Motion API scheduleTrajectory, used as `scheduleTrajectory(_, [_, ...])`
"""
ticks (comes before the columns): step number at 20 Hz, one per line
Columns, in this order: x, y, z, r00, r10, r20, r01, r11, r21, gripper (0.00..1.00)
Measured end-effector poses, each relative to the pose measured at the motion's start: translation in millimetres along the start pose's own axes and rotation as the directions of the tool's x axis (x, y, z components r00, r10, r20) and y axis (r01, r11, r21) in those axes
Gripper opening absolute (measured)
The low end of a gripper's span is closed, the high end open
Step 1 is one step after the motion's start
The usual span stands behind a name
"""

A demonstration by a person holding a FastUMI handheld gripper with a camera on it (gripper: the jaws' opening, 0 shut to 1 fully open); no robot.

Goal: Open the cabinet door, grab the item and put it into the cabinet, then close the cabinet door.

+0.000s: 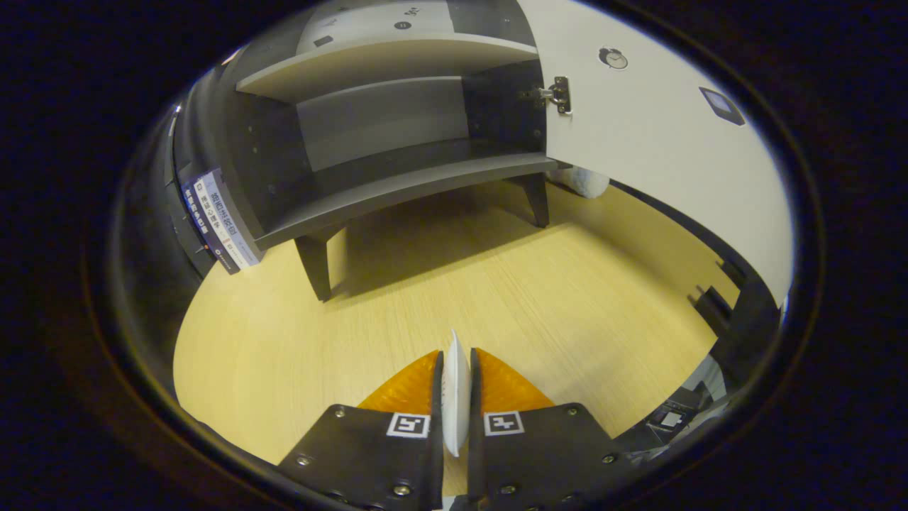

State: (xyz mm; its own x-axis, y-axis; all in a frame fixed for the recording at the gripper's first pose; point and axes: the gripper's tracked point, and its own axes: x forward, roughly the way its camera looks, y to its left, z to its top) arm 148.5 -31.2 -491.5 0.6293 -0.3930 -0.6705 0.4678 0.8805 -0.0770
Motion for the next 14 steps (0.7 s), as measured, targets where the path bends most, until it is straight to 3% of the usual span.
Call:
scheduleTrajectory(7, [-4, 15, 30, 0.999, 0.042, 0.016, -0.041, 0.998, -0.041, 0.14])
scheduleTrajectory(14, [-37, 50, 125, 0.981, 0.112, 0.157, -0.093, 0.988, -0.124, 0.14])
